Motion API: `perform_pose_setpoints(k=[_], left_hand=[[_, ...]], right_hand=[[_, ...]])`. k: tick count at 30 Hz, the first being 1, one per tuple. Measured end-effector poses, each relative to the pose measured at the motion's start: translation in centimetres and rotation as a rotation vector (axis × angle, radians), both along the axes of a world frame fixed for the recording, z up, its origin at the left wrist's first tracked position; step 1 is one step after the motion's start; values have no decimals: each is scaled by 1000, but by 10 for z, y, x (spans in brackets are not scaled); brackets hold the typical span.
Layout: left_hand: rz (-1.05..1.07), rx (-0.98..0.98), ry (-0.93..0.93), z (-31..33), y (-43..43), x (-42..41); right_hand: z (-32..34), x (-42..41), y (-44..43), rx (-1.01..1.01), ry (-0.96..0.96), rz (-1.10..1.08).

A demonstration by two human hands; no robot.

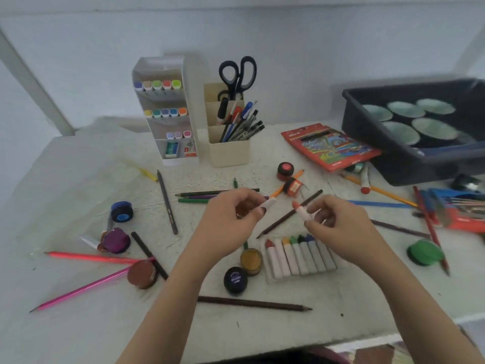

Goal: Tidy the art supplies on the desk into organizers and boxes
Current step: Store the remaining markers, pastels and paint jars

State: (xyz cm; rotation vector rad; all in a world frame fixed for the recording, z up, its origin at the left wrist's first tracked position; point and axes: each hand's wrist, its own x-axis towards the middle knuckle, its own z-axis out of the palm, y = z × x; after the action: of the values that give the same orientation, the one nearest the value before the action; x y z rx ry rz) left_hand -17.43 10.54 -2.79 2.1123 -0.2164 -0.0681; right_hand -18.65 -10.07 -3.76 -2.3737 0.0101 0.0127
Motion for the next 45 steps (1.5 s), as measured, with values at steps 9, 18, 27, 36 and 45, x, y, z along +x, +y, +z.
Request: perform_pose_setpoints(k=[9, 18, 27, 36, 45], left_hand=[[-340, 204, -23, -13, -53, 5], [-424, 368, -63, -14, -65, 9], [-415, 415, -76, -17, -66, 11], [-412, 421, -49, -17, -68, 10], [-404, 465, -92, -15, -69, 7]], right_hand=[[-6, -31, -38, -119, 136, -183], [-9, -29, -42, -151, 186, -178], [-8, -18, -44, -142, 254, -197], [-6, -16, -45, -146, 287, -167], [-7, -10, -41, -176, 351, -187]])
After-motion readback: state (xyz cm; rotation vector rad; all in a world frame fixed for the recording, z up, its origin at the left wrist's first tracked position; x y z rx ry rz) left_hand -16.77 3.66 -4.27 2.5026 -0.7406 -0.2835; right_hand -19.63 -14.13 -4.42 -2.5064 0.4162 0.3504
